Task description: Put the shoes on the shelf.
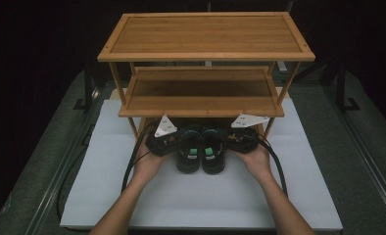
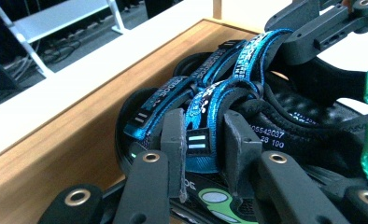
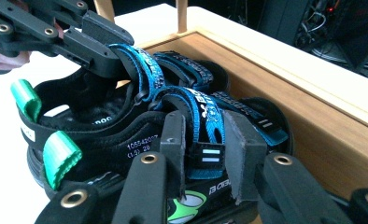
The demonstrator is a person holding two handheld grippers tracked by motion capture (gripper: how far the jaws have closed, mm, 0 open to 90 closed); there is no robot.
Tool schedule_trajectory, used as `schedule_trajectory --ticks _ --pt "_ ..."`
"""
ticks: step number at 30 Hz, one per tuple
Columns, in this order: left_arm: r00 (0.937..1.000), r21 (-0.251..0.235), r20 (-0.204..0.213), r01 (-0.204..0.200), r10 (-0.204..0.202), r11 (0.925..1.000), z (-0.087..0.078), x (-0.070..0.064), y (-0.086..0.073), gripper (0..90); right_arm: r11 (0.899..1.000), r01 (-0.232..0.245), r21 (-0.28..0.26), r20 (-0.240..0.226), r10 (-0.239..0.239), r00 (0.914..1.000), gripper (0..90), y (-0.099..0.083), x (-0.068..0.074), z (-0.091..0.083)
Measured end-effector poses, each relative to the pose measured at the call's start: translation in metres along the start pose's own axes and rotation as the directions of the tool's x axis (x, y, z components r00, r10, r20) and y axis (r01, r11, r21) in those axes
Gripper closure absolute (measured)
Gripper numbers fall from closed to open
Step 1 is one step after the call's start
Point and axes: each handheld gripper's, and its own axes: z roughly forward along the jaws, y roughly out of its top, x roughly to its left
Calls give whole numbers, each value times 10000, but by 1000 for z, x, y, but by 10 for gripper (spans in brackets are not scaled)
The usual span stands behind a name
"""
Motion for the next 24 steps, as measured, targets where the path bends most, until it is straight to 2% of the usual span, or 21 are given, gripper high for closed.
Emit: schedule_trajectory --ticks 5,9,10,17,19,22,24 --pt "9998 -80 -196 -48 47 10000 7 1 -1 722 9998 -81 -192 252 85 9996 700 0 -4 2" --pt "9996 178 -230 -141 145 9997 15 0 -6 721 9998 -112 -157 307 117 9995 699 -4 -7 6" --pt "9998 49 -196 10 -9 10000 16 1 -7 721 9998 -133 -172 287 138 9995 698 -4 -7 6" --pt "9998 128 -167 86 -84 9999 16 5 -9 704 10000 -34 -51 496 36 9988 682 -6 -7 7" --pt "9998 113 -88 172 -171 9998 15 4 -11 673 10000 34 57 565 -38 9984 655 -6 -6 6" --pt "9998 72 -31 176 -176 9998 12 4 -10 547 9998 60 170 655 -71 9978 562 -6 -4 4" --pt "9999 134 -51 98 -97 9999 10 2 -9 494 10000 90 32 610 -92 9981 561 -4 -3 0"
